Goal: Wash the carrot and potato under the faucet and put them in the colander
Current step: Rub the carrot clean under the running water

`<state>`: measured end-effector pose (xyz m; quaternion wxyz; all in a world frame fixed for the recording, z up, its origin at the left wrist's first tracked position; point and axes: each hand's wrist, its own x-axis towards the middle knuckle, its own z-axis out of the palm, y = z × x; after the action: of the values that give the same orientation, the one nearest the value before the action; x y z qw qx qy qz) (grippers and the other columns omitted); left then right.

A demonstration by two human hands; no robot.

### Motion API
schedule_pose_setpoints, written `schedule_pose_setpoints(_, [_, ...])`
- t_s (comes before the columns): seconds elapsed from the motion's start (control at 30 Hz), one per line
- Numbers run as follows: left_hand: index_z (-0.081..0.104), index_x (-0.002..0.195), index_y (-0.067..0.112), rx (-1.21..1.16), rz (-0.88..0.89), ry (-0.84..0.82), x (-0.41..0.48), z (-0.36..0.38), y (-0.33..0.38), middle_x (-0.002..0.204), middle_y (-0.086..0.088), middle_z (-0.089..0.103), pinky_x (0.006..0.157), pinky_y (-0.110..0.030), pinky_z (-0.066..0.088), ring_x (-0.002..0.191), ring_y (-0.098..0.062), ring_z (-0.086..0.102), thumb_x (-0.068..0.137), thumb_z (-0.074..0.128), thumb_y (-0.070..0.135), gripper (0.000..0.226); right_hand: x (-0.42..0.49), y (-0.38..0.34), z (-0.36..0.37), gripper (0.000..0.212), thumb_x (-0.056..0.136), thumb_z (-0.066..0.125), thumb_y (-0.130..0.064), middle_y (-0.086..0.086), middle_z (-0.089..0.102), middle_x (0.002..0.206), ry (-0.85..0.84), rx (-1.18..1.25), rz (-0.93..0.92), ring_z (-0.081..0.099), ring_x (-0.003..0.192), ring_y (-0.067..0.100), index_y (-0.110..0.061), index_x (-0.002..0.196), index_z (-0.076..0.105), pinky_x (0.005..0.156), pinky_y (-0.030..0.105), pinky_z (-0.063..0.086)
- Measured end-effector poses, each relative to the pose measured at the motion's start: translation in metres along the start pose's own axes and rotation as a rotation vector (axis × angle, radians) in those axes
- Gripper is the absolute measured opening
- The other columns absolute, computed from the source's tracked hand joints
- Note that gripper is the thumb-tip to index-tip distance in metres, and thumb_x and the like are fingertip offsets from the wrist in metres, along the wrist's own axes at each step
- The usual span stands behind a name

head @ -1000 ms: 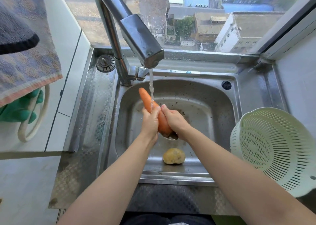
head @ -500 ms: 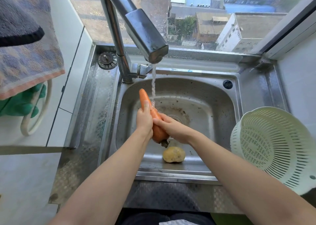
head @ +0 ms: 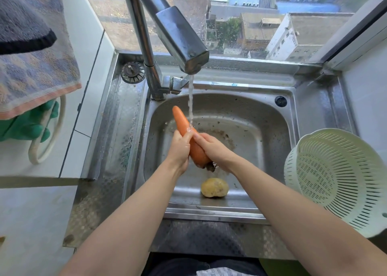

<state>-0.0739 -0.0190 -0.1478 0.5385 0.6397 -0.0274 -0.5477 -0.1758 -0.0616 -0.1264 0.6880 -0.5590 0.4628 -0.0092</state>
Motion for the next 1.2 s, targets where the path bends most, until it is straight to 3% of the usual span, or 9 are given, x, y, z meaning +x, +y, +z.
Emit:
schedule_pose_setpoints(0.07, [0.045, 0.131, -0.005, 0.069, 0.026, 0.006, 0.002, 0.0, -0.001, 0.118, -0.019, 0.061, 0.077, -0.024, 0.054, 0.095, -0.017, 0.064, 0.1, 0.049, 0.016, 0.038, 0.0, 0.004, 0.0, 0.049, 0.1, 0.041, -0.049, 0.006, 0.063, 0.116, 0.006, -0.023, -0.012, 0.062, 0.092, 0.017, -0.016, 0.136, 0.049, 0.077, 0.033, 0.052])
schedule_pose_setpoints(0.2, [0.054, 0.118, -0.001, 0.052, -0.038, 0.24, 0.005, 0.011, 0.005, 0.114, -0.014, 0.064, 0.098, -0.039, 0.051, 0.106, -0.025, 0.063, 0.099, 0.046, 0.043, 0.049, -0.007, 0.003, 0.003, 0.044, 0.103, 0.042, -0.036, -0.001, 0.057, 0.119, -0.102, -0.094, -0.018, 0.057, 0.106, 0.013, -0.014, 0.141, 0.041, 0.085, 0.021, 0.049])
schedule_pose_setpoints(0.37, [0.044, 0.136, -0.001, -0.039, -0.02, -0.072, -0.007, 0.002, 0.004, 0.123, -0.015, 0.06, 0.102, -0.037, 0.048, 0.115, -0.024, 0.06, 0.102, 0.044, 0.018, 0.039, -0.003, 0.001, -0.001, 0.049, 0.101, 0.038, -0.048, 0.006, 0.062, 0.12, 0.061, -0.087, -0.016, 0.062, 0.104, 0.021, -0.013, 0.133, 0.049, 0.092, 0.04, 0.053])
schedule_pose_setpoints(0.47, [0.047, 0.134, -0.002, 0.072, -0.006, -0.031, 0.0, 0.003, 0.0, 0.126, -0.02, 0.061, 0.103, -0.042, 0.048, 0.116, -0.028, 0.06, 0.102, 0.045, 0.026, 0.043, -0.007, 0.003, -0.002, 0.047, 0.102, 0.036, -0.045, 0.003, 0.06, 0.119, 0.016, -0.087, -0.009, 0.061, 0.099, 0.015, -0.013, 0.136, 0.047, 0.085, 0.029, 0.052])
schedule_pose_setpoints(0.6, [0.055, 0.126, -0.002, 0.013, -0.088, 0.192, 0.003, 0.013, 0.004, 0.116, -0.016, 0.066, 0.1, -0.043, 0.05, 0.108, -0.028, 0.064, 0.099, 0.042, 0.047, 0.058, -0.007, 0.003, 0.005, 0.045, 0.104, 0.036, -0.04, 0.003, 0.059, 0.119, 0.009, -0.133, -0.038, 0.058, 0.105, 0.017, -0.01, 0.136, 0.046, 0.091, 0.031, 0.049])
schedule_pose_setpoints(0.77, [0.042, 0.141, 0.0, 0.05, 0.013, -0.114, -0.004, 0.0, 0.003, 0.124, -0.015, 0.06, 0.096, -0.033, 0.051, 0.11, -0.02, 0.06, 0.102, 0.044, 0.016, 0.042, 0.0, 0.007, -0.004, 0.048, 0.103, 0.034, -0.044, 0.012, 0.062, 0.125, 0.104, -0.121, -0.035, 0.061, 0.111, 0.025, -0.012, 0.135, 0.05, 0.098, 0.043, 0.05])
schedule_pose_setpoints(0.93, [0.055, 0.123, -0.001, 0.177, -0.035, 0.219, 0.002, 0.01, 0.009, 0.114, -0.01, 0.063, 0.095, -0.037, 0.05, 0.107, -0.024, 0.061, 0.101, 0.039, 0.044, 0.053, -0.001, 0.012, -0.002, 0.05, 0.102, 0.035, -0.046, 0.007, 0.061, 0.126, 0.025, -0.232, -0.054, 0.06, 0.109, 0.02, -0.014, 0.139, 0.046, 0.093, 0.035, 0.049])
schedule_pose_setpoints(1.1, [0.044, 0.14, 0.003, 0.08, 0.042, -0.074, -0.001, 0.001, -0.003, 0.129, -0.011, 0.06, 0.081, -0.018, 0.051, 0.111, -0.015, 0.061, 0.101, 0.049, 0.024, 0.045, 0.005, 0.01, -0.009, 0.046, 0.104, 0.031, -0.042, 0.012, 0.063, 0.123, 0.139, -0.292, -0.093, 0.06, 0.109, 0.025, -0.014, 0.132, 0.053, 0.097, 0.043, 0.048])
schedule_pose_setpoints(1.2, [0.048, 0.135, 0.001, 0.154, 0.061, -0.01, -0.002, -0.003, -0.003, 0.126, -0.012, 0.061, 0.074, -0.015, 0.05, 0.1, -0.01, 0.06, 0.102, 0.044, 0.028, 0.043, 0.001, 0.015, -0.01, 0.045, 0.104, 0.031, -0.041, 0.008, 0.062, 0.124, 0.088, -0.325, -0.088, 0.059, 0.108, 0.022, -0.015, 0.134, 0.052, 0.091, 0.036, 0.046])
